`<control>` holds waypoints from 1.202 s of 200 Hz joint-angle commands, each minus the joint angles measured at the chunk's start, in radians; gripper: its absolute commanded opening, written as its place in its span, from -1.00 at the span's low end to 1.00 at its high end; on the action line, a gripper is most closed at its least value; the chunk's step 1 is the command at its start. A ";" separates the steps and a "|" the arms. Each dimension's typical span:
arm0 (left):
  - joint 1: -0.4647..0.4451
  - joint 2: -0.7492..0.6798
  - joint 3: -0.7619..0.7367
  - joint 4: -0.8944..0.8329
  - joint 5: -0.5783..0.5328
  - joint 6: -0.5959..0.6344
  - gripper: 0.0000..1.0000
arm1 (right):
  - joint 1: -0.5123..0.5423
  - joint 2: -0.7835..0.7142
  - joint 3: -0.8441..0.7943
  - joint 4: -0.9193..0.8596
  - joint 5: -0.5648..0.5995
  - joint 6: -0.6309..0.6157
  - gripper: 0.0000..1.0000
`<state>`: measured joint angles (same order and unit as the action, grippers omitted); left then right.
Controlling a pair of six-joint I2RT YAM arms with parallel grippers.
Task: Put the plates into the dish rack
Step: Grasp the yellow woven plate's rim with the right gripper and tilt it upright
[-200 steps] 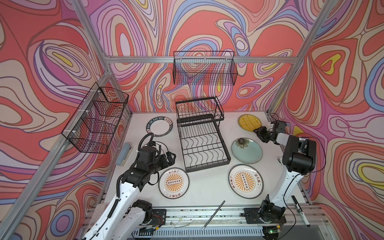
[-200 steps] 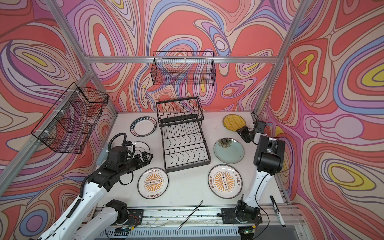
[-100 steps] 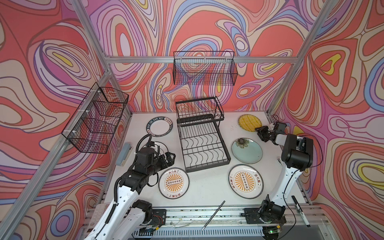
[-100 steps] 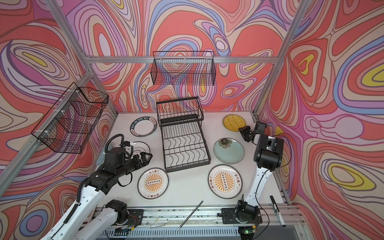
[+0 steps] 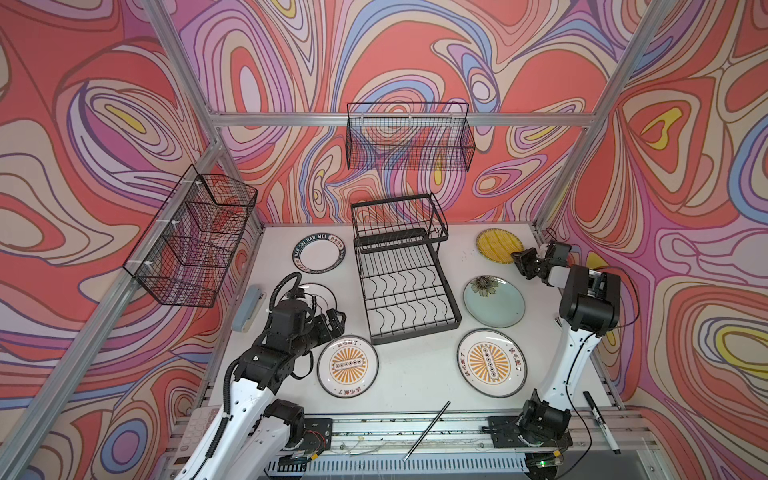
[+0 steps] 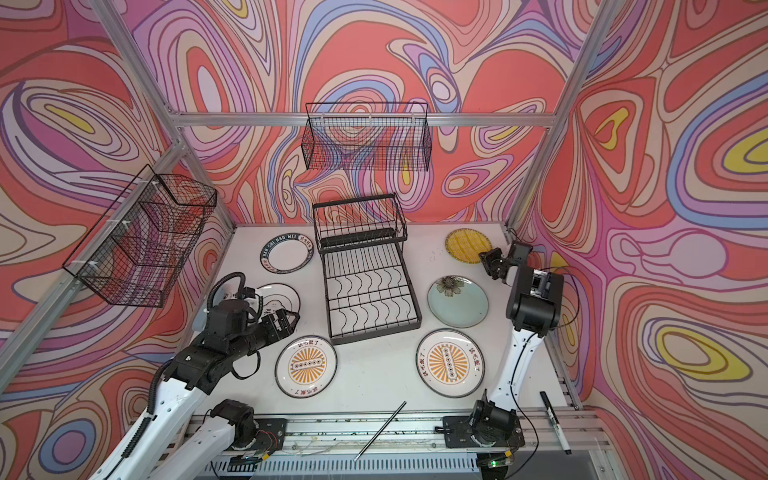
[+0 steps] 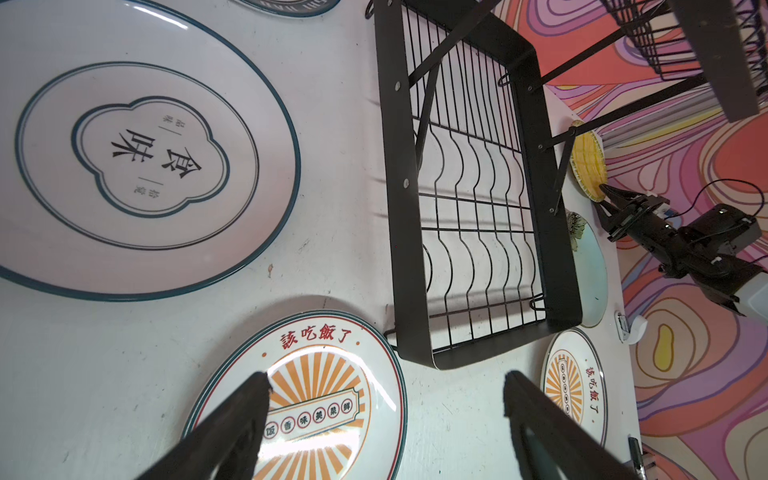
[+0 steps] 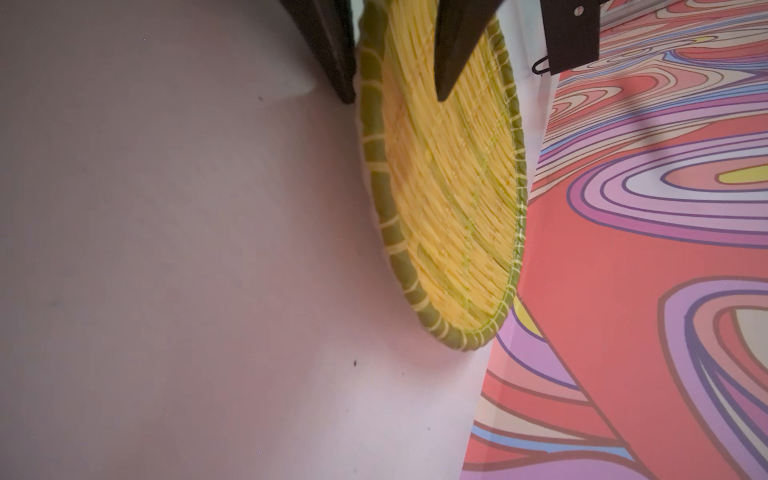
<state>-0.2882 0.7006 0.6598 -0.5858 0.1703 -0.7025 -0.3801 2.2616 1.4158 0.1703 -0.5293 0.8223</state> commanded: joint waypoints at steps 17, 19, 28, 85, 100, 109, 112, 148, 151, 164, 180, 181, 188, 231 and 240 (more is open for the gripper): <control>-0.003 0.018 0.030 -0.073 -0.036 0.016 0.80 | -0.002 0.051 -0.007 -0.078 0.041 -0.036 -0.52; -0.002 0.019 0.034 -0.075 -0.037 0.017 0.80 | -0.002 0.050 -0.008 -0.078 0.039 -0.038 -0.53; -0.003 0.023 0.046 -0.094 -0.048 0.022 0.80 | -0.002 0.049 -0.011 -0.068 0.028 -0.043 -0.57; -0.002 0.036 0.089 -0.152 -0.072 0.046 0.80 | -0.002 0.004 -0.028 -0.001 -0.027 -0.051 -0.74; -0.002 0.036 0.090 -0.145 -0.069 0.045 0.80 | -0.002 -0.024 -0.045 0.032 -0.042 -0.043 -0.78; -0.002 0.038 0.090 -0.136 -0.068 0.044 0.80 | -0.003 -0.041 -0.052 0.040 -0.045 -0.041 -0.81; -0.002 0.039 0.090 -0.133 -0.068 0.042 0.80 | -0.003 -0.047 -0.055 0.041 -0.047 -0.041 -0.83; -0.003 0.055 0.096 -0.102 -0.045 0.035 0.80 | -0.003 -0.115 -0.055 0.002 -0.059 -0.075 -0.94; -0.003 0.056 0.095 -0.100 -0.043 0.034 0.80 | -0.002 -0.121 -0.055 -0.002 -0.060 -0.078 -0.95; -0.003 0.057 0.093 -0.092 -0.034 0.034 0.80 | -0.002 -0.153 -0.065 -0.012 -0.064 -0.089 -0.97; -0.002 0.056 0.090 -0.083 -0.022 0.035 0.79 | -0.003 -0.189 -0.082 -0.025 -0.075 -0.101 -1.00; -0.002 0.056 0.090 -0.083 -0.021 0.035 0.79 | -0.002 -0.191 -0.082 -0.026 -0.077 -0.103 -1.00; -0.003 0.054 0.090 -0.080 -0.018 0.036 0.80 | -0.003 -0.206 -0.089 -0.032 -0.086 -0.108 -1.00; -0.003 0.062 0.097 -0.062 -0.008 0.045 0.79 | -0.003 -0.308 -0.143 -0.067 -0.128 -0.151 -1.00; -0.003 0.066 0.098 -0.057 -0.004 0.044 0.79 | -0.003 -0.326 -0.153 -0.073 -0.138 -0.160 -1.00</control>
<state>-0.2882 0.7593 0.7261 -0.6662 0.1535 -0.6651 -0.3847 2.0129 1.2854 0.0959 -0.6144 0.7078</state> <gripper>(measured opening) 0.898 0.079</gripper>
